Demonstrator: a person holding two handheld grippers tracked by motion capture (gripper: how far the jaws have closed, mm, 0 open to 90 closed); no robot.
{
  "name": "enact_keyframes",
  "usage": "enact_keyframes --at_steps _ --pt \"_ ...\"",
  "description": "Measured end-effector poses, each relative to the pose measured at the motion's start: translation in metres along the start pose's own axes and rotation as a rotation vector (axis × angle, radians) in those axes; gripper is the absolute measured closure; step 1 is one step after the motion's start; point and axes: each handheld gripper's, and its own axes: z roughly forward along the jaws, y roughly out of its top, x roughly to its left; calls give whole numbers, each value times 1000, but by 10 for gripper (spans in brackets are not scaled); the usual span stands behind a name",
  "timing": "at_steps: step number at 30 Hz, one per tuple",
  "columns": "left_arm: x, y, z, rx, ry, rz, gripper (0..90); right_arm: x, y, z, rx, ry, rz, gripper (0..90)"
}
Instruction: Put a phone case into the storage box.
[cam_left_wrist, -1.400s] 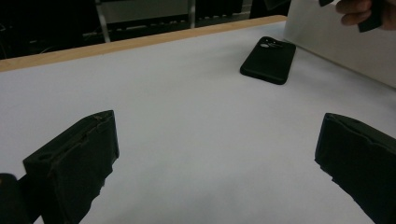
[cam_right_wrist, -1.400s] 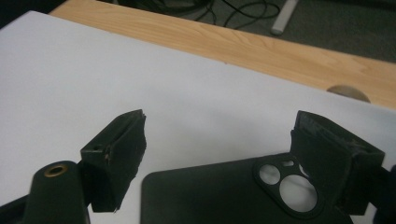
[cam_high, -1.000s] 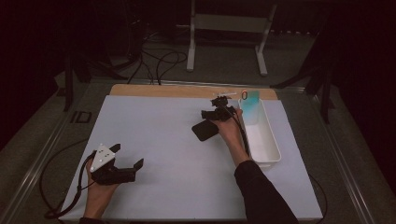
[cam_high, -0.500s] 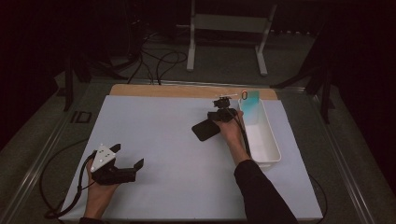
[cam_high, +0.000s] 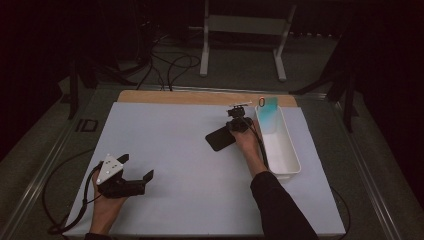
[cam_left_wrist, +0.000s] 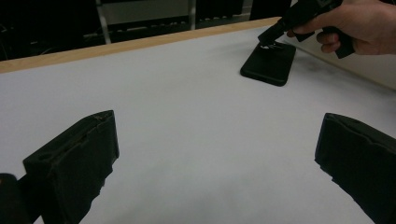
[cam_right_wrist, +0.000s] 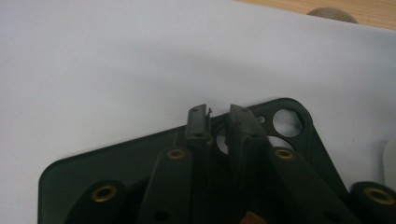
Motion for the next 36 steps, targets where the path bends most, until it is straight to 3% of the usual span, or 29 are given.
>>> enact_keyframes --at_steps 6,36 --pt "0 0 0 -1 0 0 4 -2 1 1 1 -24 -2 895" --pt "0 0 -1 -2 5 2 4 -5 2 12 30 -35 -22 900"
